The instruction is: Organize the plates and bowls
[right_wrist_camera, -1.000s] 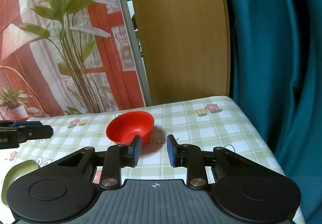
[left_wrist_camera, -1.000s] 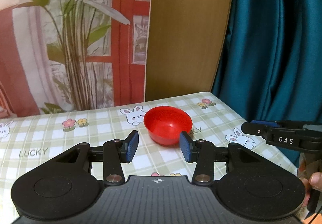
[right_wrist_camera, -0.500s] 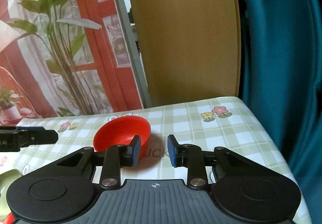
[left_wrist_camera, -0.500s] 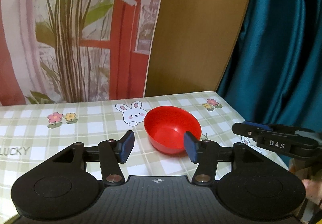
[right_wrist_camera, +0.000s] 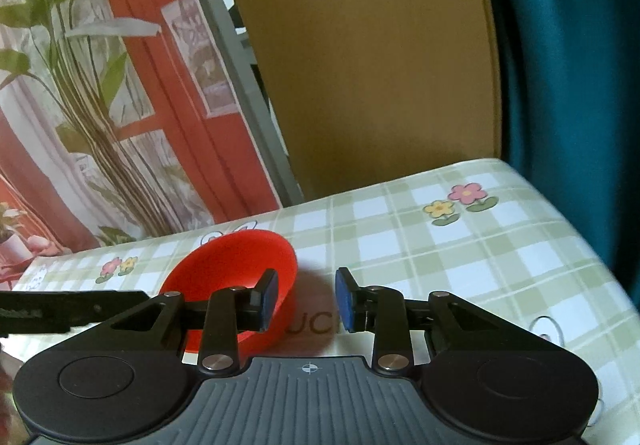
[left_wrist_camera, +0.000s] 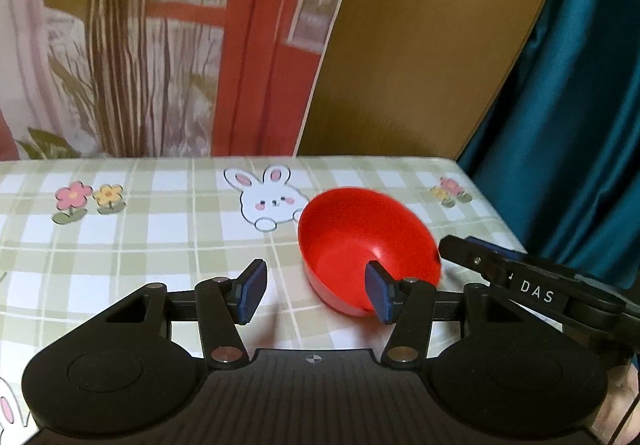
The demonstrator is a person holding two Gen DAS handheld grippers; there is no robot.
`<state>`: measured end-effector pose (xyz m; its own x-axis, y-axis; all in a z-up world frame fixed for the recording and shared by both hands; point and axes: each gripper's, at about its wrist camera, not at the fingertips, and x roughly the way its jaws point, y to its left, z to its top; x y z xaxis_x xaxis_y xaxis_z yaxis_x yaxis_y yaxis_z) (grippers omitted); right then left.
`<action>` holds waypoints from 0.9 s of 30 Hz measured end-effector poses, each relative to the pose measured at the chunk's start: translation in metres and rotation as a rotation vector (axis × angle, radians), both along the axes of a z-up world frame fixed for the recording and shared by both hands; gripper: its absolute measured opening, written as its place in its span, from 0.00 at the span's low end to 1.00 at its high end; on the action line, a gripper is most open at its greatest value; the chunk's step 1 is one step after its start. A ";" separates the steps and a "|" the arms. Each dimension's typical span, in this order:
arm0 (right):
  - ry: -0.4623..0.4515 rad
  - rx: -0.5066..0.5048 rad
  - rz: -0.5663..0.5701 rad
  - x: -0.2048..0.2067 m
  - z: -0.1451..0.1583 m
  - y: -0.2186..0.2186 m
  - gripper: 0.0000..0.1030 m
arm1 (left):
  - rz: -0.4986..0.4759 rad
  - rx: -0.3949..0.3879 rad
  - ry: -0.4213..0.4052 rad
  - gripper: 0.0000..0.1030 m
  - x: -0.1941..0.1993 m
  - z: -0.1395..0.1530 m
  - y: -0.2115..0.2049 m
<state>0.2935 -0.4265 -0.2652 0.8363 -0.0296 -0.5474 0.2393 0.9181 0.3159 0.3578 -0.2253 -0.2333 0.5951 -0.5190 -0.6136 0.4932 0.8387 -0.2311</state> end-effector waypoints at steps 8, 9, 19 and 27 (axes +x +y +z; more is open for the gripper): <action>0.016 0.003 0.005 0.014 -0.009 0.006 0.22 | -0.015 -0.003 0.039 0.48 0.014 -0.013 -0.008; 0.018 0.004 0.006 0.015 -0.011 0.007 0.20 | -0.013 0.001 0.042 0.43 0.016 -0.014 -0.008; 0.020 0.037 0.020 0.018 -0.013 0.013 0.10 | -0.043 0.037 0.013 0.18 0.015 -0.014 -0.013; 0.003 0.053 0.022 0.002 0.006 0.028 0.10 | -0.034 0.041 0.014 0.18 -0.001 0.003 0.000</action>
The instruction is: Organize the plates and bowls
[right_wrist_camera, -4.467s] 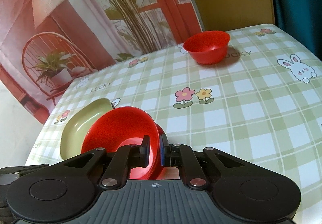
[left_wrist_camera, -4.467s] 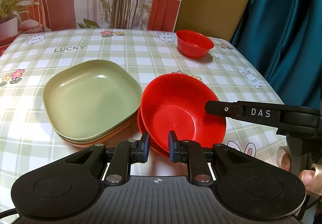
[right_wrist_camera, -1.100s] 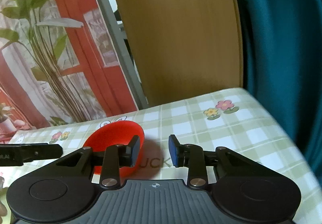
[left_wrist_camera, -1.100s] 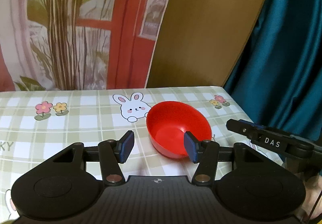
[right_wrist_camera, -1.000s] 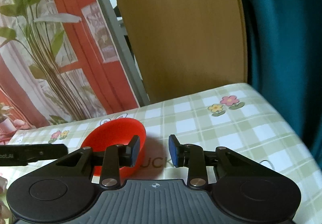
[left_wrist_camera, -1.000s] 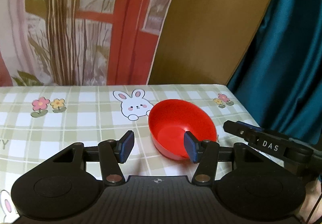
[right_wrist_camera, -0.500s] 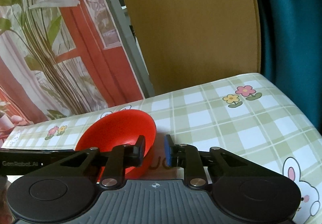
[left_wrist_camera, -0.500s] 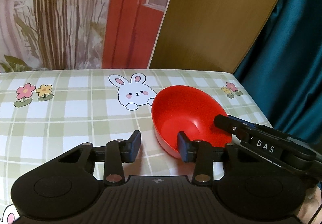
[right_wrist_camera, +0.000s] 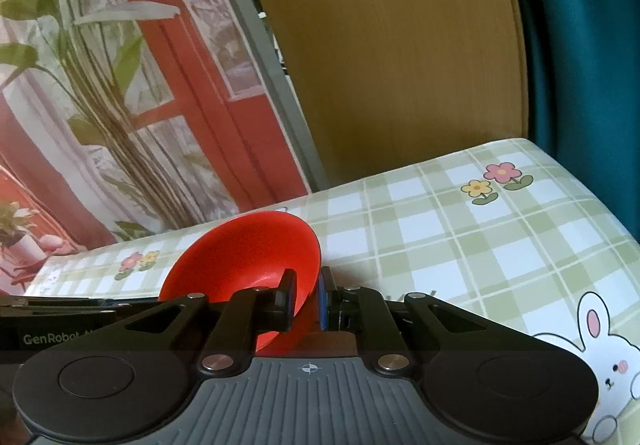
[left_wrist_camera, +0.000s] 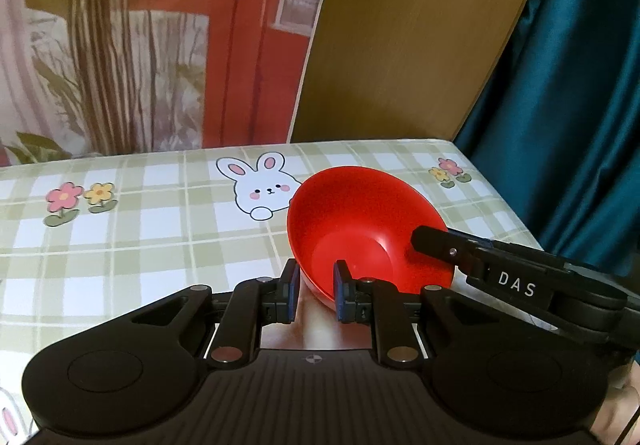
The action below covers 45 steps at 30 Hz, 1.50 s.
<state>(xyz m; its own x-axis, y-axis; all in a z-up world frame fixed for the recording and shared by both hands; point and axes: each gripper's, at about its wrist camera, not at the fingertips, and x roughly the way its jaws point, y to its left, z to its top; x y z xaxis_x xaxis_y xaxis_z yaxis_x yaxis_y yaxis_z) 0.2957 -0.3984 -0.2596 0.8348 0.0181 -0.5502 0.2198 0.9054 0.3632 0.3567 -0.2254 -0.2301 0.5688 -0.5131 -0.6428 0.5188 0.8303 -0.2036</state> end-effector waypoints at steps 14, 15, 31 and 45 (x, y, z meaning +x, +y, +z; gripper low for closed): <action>-0.057 0.012 0.041 -0.043 0.052 0.055 0.10 | 0.043 0.014 -0.060 0.19 -0.064 0.043 0.044; -0.061 0.013 0.046 -0.047 0.055 0.059 0.10 | 0.048 0.015 -0.063 0.19 -0.069 0.045 0.047; -0.086 0.024 0.095 -0.097 0.078 0.107 0.10 | 0.105 -0.003 -0.105 0.19 -0.134 0.067 0.093; -0.070 0.034 0.105 -0.129 0.076 0.130 0.10 | 0.122 -0.038 -0.100 0.19 -0.167 0.066 0.115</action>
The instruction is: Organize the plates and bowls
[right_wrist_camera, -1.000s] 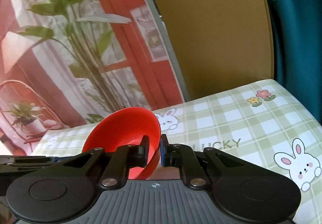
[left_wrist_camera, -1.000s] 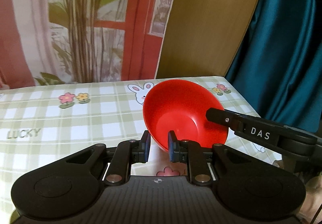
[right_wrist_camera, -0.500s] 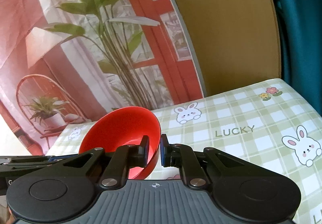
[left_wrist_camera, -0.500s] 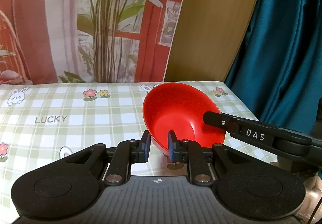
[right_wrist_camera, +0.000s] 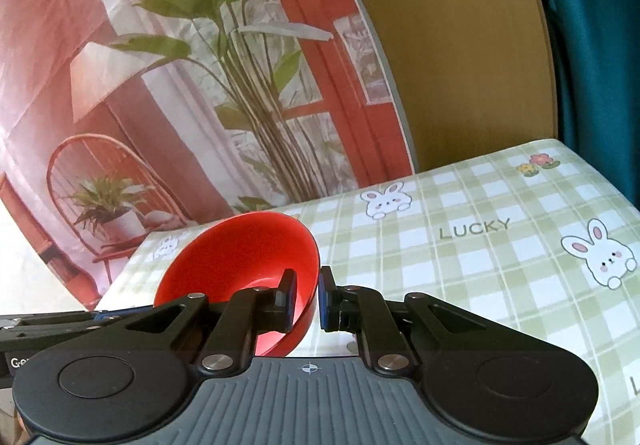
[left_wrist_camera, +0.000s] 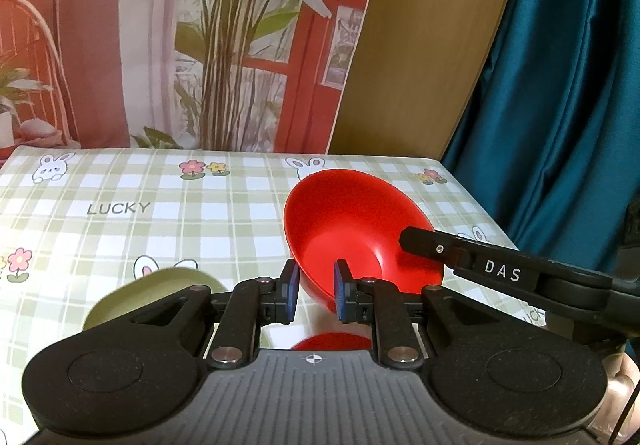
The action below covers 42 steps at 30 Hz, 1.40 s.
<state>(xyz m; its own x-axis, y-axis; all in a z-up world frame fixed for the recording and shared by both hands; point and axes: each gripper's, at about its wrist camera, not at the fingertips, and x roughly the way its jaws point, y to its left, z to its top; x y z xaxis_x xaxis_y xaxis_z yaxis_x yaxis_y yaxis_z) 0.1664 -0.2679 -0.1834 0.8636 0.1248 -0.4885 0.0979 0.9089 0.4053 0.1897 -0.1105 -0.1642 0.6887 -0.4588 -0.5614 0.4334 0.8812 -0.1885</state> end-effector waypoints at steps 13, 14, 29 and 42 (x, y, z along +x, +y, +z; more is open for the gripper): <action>0.003 -0.007 -0.004 -0.029 -0.003 0.015 0.11 | 0.001 -0.031 0.012 0.19 -0.029 -0.008 0.014; 0.005 -0.010 -0.004 -0.031 -0.003 0.016 0.11 | 0.001 -0.033 0.011 0.19 -0.031 -0.009 0.015; 0.062 -0.020 -0.002 -0.054 -0.021 0.025 0.11 | -0.013 -0.035 0.042 0.19 -0.051 -0.027 0.021; 0.114 -0.045 0.029 -0.057 -0.038 0.039 0.12 | 0.011 -0.028 0.081 0.19 -0.057 -0.040 0.027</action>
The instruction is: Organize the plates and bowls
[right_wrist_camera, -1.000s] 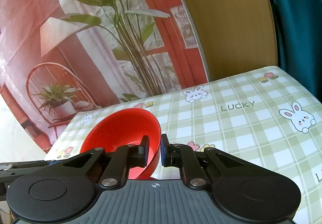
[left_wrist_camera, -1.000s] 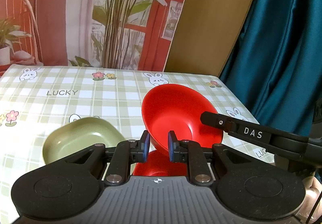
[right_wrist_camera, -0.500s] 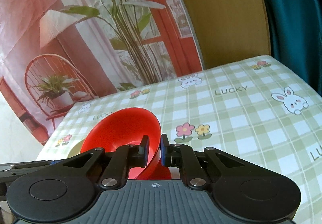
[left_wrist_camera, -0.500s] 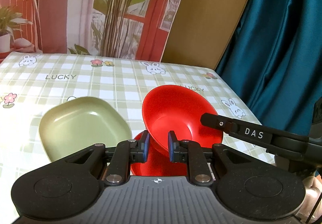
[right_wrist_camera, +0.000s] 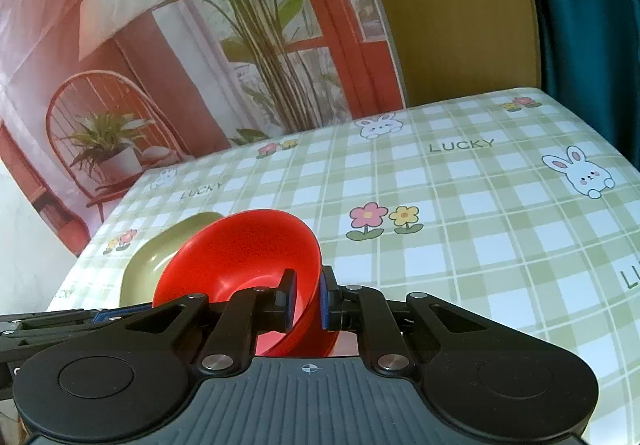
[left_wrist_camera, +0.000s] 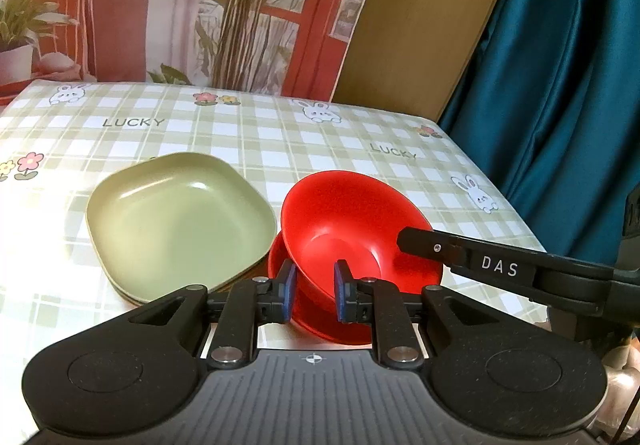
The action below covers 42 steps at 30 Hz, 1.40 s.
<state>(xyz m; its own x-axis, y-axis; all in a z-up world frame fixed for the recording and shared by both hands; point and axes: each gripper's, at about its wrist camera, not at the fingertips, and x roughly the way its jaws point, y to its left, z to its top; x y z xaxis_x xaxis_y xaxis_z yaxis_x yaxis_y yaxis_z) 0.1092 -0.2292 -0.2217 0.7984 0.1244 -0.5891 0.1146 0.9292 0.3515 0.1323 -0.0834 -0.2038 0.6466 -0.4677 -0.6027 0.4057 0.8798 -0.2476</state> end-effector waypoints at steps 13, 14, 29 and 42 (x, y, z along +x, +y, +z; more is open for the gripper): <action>0.035 -0.026 0.007 0.003 -0.008 0.005 0.15 | 0.003 -0.003 0.024 0.19 0.001 -0.005 0.000; 0.036 -0.028 0.007 0.003 -0.008 0.005 0.15 | 0.002 -0.002 0.024 0.19 0.000 -0.005 0.000; 0.039 -0.020 0.007 0.002 -0.012 0.003 0.16 | 0.003 0.009 0.032 0.19 0.002 -0.008 -0.003; 0.029 -0.028 -0.001 -0.001 -0.010 0.005 0.20 | 0.021 0.008 0.028 0.28 0.001 -0.008 -0.002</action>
<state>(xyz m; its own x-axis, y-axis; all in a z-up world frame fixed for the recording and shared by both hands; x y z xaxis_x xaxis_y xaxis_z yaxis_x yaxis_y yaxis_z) 0.1077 -0.2240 -0.2320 0.7810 0.1070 -0.6153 0.1252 0.9384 0.3220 0.1330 -0.0856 -0.2114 0.6390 -0.4495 -0.6242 0.3803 0.8900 -0.2517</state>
